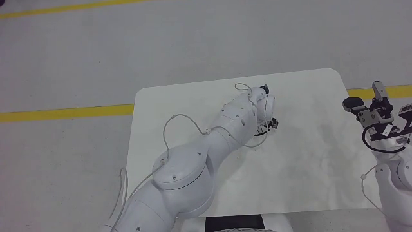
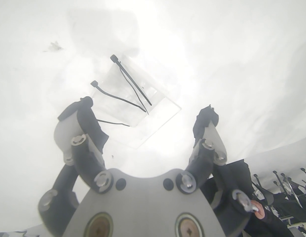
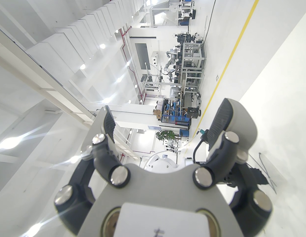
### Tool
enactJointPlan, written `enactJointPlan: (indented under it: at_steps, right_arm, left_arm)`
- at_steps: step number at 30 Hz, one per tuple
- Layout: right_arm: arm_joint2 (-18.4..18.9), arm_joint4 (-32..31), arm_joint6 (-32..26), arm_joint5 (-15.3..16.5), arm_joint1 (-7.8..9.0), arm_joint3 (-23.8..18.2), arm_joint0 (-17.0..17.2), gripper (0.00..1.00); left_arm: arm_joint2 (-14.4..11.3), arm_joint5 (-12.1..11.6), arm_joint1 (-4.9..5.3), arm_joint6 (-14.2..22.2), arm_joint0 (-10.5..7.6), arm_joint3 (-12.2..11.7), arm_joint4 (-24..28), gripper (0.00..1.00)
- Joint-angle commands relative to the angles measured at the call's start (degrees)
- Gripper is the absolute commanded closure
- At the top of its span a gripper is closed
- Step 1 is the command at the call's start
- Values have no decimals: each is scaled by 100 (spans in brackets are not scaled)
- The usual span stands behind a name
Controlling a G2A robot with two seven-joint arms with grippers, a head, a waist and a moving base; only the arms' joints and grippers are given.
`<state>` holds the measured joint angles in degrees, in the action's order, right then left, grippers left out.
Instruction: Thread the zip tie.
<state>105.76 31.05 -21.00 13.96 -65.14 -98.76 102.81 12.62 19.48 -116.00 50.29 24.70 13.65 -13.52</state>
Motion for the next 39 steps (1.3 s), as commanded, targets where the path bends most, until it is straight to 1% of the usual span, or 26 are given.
enactJointPlan:
  at_steps: [1, 13, 14, 15, 17, 21, 25, 29, 30, 32, 33, 34, 35, 37, 38, 39]
  right_arm:
    - [0, 0, 0, 0, 0, 0, 0, 0]
    - [0, 0, 0, 0, 0, 0, 0, 0]
    - [0, 0, 0, 0, 0, 0, 0, 0]
    - [0, 0, 0, 0, 0, 0, 0, 0]
    - [0, 0, 0, 0, 0, 0, 0, 0]
    - [0, 0, 0, 0, 0, 0, 0, 0]
    - [0, 0, 0, 0, 0, 0, 0, 0]
    - [0, 0, 0, 0, 0, 0, 0, 0]
    - [0, 0, 0, 0, 0, 0, 0, 0]
    - [0, 0, 0, 0, 0, 0, 0, 0]
    - [0, 0, 0, 0, 0, 0, 0, 0]
    - [0, 0, 0, 0, 0, 0, 0, 0]
    - [0, 0, 0, 0, 0, 0, 0, 0]
    - [0, 0, 0, 0, 0, 0, 0, 0]
    - [0, 0, 0, 0, 0, 0, 0, 0]
    - [0, 0, 0, 0, 0, 0, 0, 0]
  left_arm:
    - [0, 0, 0, 0, 0, 0, 0, 0]
    - [0, 0, 0, 0, 0, 0, 0, 0]
    - [11, 0, 25, -93, -9, -11, 34, 0]
    - [13, 0, 54, -164, -1, 26, 84, 0]
    - [-4, 0, 75, -225, 9, 86, 84, 0]
    - [21, 0, 62, -262, -32, 146, 2, 0]
    - [66, 0, 43, -210, -108, 209, -64, 0]
    - [102, 0, 13, -161, -168, 142, -260, 0]
    - [112, 0, 0, -144, -179, 118, -312, 2]
    - [119, 0, 0, -109, -189, 103, -389, 20]
    - [116, 0, 0, -95, -190, 96, -440, 22]
    - [117, 0, 0, -78, -188, 93, -452, 30]
    - [118, 0, 0, -69, -188, 80, -460, 42]
    - [119, 0, 0, -44, -187, 61, -496, 45]
    - [116, 0, 0, -25, -187, 47, -506, 52]
    - [118, 0, 0, -11, -189, 30, -543, 54]
